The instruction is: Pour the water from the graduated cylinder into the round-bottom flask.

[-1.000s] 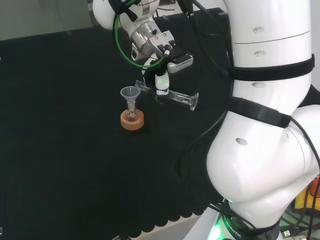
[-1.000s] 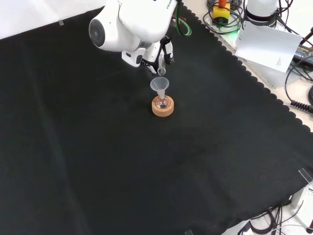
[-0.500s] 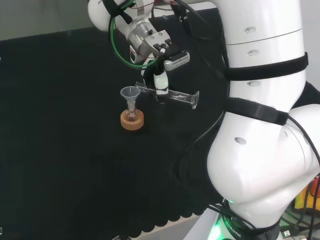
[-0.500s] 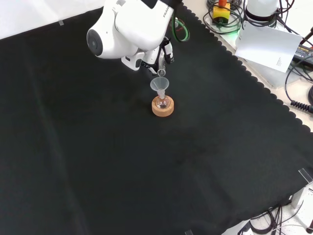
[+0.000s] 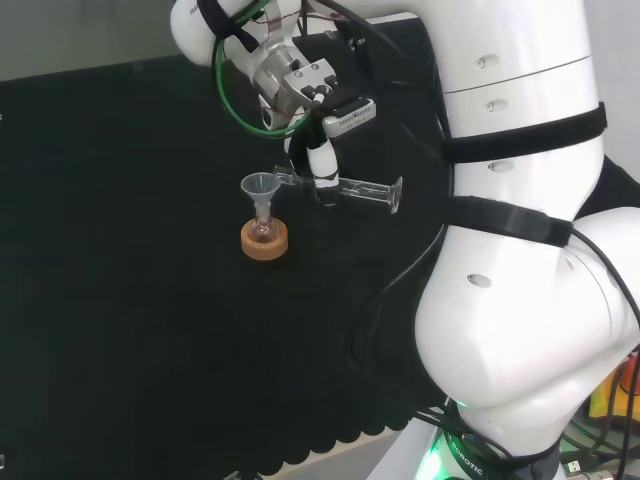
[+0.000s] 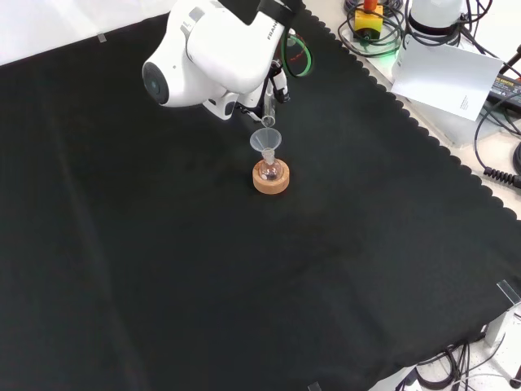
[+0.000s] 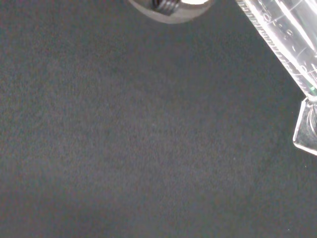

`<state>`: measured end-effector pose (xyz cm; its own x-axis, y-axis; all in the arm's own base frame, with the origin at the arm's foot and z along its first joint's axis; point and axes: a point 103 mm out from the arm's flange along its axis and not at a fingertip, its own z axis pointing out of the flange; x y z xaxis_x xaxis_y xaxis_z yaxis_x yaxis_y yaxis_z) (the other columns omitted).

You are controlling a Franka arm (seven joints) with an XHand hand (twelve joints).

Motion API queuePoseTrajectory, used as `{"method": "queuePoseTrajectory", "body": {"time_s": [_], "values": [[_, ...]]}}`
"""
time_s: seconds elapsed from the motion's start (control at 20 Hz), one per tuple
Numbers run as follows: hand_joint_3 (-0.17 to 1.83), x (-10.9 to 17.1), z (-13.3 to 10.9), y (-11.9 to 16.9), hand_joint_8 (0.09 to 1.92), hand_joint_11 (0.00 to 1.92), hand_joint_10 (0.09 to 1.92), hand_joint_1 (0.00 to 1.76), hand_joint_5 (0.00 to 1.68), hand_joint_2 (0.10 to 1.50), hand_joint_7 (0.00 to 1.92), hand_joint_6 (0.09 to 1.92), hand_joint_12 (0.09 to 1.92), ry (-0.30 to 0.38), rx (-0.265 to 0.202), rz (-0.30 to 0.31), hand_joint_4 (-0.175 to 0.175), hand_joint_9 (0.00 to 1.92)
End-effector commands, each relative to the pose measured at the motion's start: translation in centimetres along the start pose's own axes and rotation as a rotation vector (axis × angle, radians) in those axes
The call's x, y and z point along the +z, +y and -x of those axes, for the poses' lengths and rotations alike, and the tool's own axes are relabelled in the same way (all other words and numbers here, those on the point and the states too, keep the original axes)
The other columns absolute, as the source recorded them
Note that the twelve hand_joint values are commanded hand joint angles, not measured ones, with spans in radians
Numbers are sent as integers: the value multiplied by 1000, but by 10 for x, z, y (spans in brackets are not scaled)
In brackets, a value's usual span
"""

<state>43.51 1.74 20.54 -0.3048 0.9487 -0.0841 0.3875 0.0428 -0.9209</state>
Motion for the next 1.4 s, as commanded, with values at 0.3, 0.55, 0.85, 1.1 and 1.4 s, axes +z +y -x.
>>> {"method": "queuePoseTrajectory", "body": {"time_s": [0.3,0.55,0.85,1.1,1.4], "values": [[13,-11,-4,-4,693,1219,160,1251,1075,1049,1176,890,715,-7,51,-48,34,1410],[13,-12,-3,-4,693,1218,159,1251,1074,1049,1176,890,714,-2,73,-90,34,1410],[13,-15,-5,-9,694,1217,158,1251,1074,1049,1176,891,714,-14,90,-106,34,1410],[14,-17,-7,-11,695,1216,156,1251,1073,1050,1175,893,713,-21,97,-117,34,1411],[14,-19,-8,-13,698,1216,154,1251,1071,1050,1174,896,713,-30,105,-133,34,1414]]}}
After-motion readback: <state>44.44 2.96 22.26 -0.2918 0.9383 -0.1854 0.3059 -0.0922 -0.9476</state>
